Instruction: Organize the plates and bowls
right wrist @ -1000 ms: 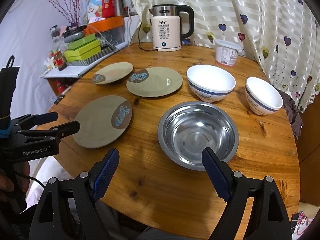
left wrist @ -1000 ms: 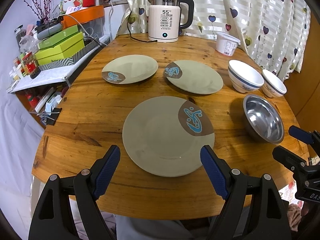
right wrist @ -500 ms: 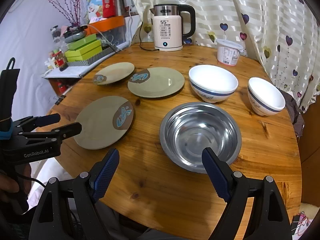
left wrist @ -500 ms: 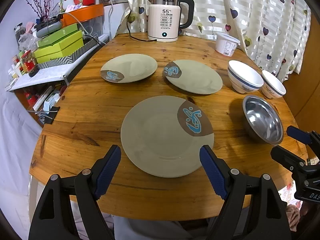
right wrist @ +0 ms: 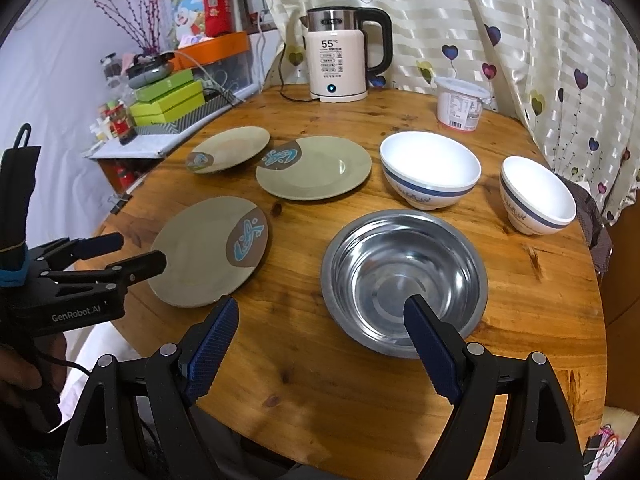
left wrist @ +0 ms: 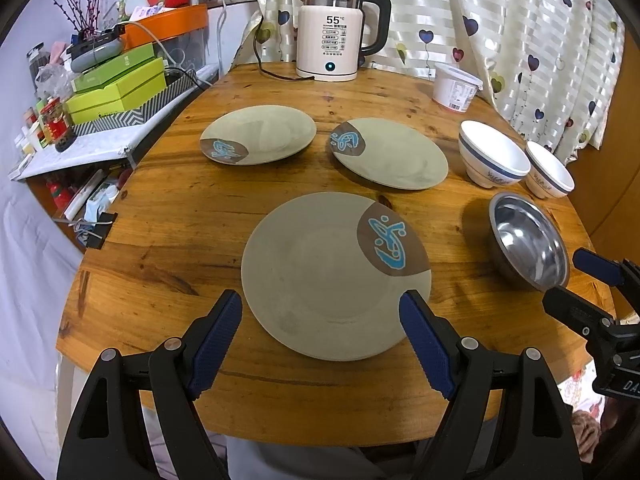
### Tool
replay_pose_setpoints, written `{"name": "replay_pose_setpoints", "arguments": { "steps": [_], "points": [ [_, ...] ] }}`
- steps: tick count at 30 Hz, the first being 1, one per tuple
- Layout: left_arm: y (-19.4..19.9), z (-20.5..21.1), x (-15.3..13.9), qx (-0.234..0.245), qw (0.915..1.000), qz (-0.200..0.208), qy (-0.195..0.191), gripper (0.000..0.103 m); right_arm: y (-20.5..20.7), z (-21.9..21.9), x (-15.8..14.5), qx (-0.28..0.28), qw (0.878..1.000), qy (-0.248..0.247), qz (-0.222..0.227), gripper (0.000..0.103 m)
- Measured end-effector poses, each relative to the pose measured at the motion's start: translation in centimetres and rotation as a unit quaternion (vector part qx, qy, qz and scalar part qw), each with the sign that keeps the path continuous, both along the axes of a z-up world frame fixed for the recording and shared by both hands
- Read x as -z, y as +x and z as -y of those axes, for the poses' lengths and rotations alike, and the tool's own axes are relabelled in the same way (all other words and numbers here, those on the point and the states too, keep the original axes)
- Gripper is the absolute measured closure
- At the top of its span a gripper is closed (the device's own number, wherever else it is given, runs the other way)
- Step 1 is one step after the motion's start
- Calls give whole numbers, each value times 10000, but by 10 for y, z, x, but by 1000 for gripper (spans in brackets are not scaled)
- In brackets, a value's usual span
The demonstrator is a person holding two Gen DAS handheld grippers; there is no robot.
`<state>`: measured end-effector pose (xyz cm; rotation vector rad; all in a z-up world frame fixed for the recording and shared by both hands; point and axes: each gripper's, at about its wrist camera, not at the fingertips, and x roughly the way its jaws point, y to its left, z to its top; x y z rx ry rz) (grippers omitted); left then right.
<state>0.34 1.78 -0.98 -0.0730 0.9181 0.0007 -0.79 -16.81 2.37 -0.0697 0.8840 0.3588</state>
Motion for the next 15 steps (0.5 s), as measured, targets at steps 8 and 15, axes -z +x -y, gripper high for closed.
{"name": "replay_pose_setpoints", "arguments": {
  "steps": [8, 15],
  "points": [
    [3, 0, 1, -29, 10000, -11, -35, 22, 4, 1, 0, 9, 10000, -6, -49, 18],
    [5, 0, 2, -24, 10000, -28, -62, 22, 7, 1, 1, 23, 10000, -16, -54, 18]
  ]
}}
